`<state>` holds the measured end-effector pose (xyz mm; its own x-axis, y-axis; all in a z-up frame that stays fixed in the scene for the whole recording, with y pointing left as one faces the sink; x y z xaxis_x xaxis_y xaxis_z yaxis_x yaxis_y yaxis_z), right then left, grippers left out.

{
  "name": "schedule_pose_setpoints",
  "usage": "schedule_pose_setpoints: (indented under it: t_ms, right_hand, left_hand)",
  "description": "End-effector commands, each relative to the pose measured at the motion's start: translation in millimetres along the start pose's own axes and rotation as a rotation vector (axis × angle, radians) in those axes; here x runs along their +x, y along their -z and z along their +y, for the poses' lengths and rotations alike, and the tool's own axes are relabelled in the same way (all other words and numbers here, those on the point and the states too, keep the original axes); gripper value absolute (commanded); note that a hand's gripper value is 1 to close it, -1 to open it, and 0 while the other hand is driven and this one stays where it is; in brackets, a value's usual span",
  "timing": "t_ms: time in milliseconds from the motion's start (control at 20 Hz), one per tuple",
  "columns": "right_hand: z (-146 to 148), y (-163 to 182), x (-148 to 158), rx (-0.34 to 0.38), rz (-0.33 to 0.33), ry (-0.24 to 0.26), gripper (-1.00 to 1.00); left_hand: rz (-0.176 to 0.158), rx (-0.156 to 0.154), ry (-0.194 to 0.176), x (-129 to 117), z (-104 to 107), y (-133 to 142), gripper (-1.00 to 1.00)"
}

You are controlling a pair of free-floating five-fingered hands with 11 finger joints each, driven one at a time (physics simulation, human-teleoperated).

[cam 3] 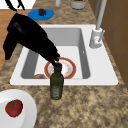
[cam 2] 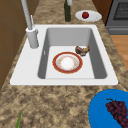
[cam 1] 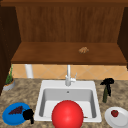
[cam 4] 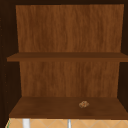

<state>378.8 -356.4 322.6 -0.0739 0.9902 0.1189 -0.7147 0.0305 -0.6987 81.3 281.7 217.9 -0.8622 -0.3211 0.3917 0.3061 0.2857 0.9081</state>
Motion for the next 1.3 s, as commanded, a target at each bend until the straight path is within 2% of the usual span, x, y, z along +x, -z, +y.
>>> schedule_pose_setpoints:
  t_ms: [0,150,550,900,1250]
  right_hand:
    - [0.7,5.5,-0.8,0.023,-0.002,0.0,-1.0]
    - [0.6,-0.5,0.3,-0.01,0.002,-0.003,-1.0]
    - [1.2,-2.8,0.6,-0.011,0.002,-0.003,-1.0]
    - [-23.7,21.4,-16.9,0.008,-0.022,-0.011,-1.0]
    - [-29.9,55.7,-35.5,0.008,-0.022,-0.018,-1.0]
  left_hand:
    - [0.0,0.0,0.0,0.0,0.0,0.0,0.0]
    - [0.0,0.0,0.0,0.0,0.0,0.0,0.0]
    - [0.0,0.0,0.0,0.0,0.0,0.0,0.0]
    - [0.0,0.0,0.0,0.0,0.0,0.0,0.0]
    - [0.0,0.0,0.0,0.0,0.0,0.0,0.0]
